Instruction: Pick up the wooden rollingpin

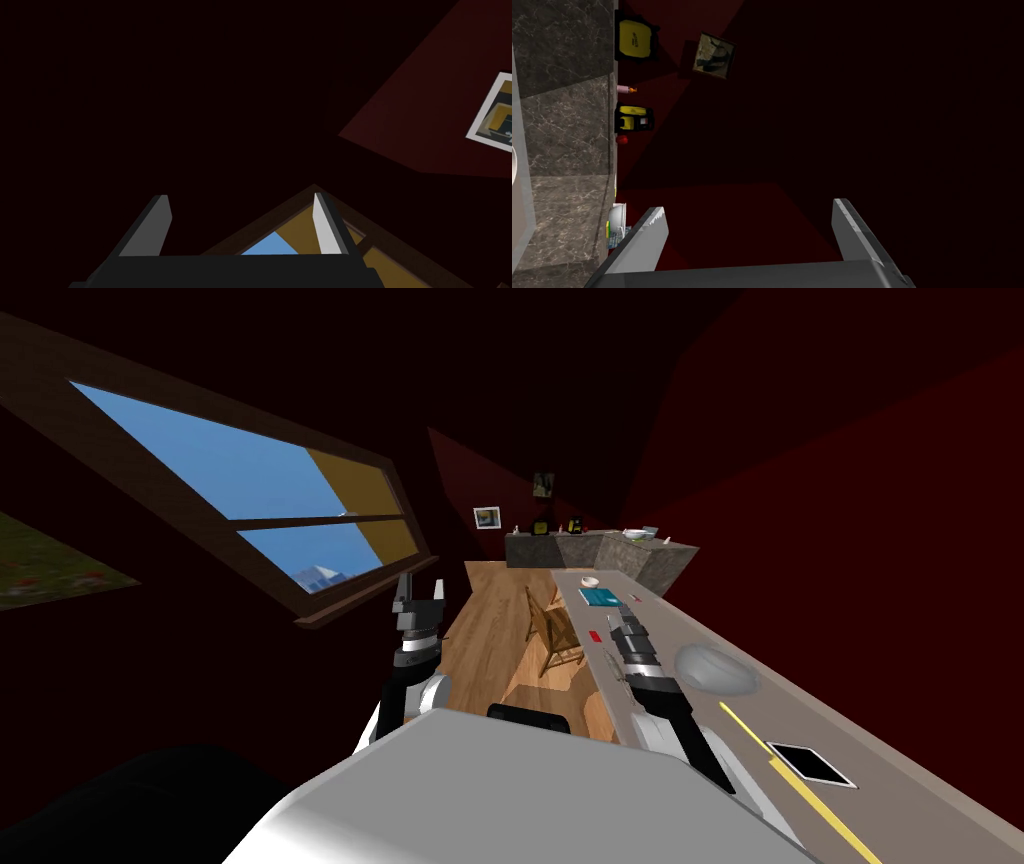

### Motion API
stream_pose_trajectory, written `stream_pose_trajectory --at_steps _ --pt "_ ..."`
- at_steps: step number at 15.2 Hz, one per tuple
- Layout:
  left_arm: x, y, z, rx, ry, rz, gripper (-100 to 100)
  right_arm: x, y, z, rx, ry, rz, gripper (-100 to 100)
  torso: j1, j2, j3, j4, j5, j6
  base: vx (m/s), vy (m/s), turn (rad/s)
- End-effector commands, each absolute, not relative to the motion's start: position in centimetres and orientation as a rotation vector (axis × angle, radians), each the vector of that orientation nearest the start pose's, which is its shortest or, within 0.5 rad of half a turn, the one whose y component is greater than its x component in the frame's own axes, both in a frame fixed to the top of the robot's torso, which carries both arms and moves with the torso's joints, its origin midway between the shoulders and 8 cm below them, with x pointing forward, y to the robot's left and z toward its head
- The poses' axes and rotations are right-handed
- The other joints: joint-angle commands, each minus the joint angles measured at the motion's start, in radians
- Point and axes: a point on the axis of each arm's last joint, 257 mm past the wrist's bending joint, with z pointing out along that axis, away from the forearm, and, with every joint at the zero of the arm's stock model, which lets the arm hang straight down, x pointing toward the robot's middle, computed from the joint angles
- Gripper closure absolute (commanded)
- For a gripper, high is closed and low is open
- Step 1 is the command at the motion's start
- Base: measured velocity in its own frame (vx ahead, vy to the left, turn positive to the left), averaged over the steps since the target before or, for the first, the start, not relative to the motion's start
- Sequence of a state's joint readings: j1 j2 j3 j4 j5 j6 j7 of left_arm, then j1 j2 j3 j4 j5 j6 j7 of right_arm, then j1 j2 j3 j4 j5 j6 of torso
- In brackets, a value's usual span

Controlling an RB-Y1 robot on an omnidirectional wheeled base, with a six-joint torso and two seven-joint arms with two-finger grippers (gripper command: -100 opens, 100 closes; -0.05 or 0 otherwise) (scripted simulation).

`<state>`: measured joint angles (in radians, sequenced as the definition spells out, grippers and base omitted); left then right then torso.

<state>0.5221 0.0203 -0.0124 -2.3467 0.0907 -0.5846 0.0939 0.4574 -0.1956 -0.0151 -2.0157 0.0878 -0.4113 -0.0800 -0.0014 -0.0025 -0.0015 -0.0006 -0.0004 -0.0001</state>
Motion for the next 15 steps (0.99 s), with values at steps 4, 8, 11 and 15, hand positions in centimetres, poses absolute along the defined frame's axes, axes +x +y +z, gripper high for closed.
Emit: stream_pose_trajectory --at_steps 4,8,11,15 --pt "31.2 28.2 6.1 -0.624 0.457 -1.482 0 40.9 -28.5 -15.7 0.748 1.162 1.118 -100 0.0 0.0 0.0 0.0 0.0 0.0 0.03 -0.012 0.054" --pt "31.2 28.2 6.1 -0.624 0.457 -1.482 0 41.5 -28.6 -19.1 0.725 1.274 1.05 -100 0.0 0.0 0.0 0.0 0.0 0.0 0.026 -0.012 0.057" --pt "31.2 28.2 6.1 -0.624 0.457 -1.482 0 41.7 -29.1 -22.0 0.728 1.346 1.001 -100 0.0 0.0 0.0 0.0 0.0 0.0 0.027 -0.011 0.017" --pt "31.2 28.2 6.1 -0.624 0.457 -1.482 0 41.8 -30.0 -26.4 0.708 1.471 0.91 -100 0.0 0.0 0.0 0.0 0.0 0.0 0.032 -0.014 0.064"
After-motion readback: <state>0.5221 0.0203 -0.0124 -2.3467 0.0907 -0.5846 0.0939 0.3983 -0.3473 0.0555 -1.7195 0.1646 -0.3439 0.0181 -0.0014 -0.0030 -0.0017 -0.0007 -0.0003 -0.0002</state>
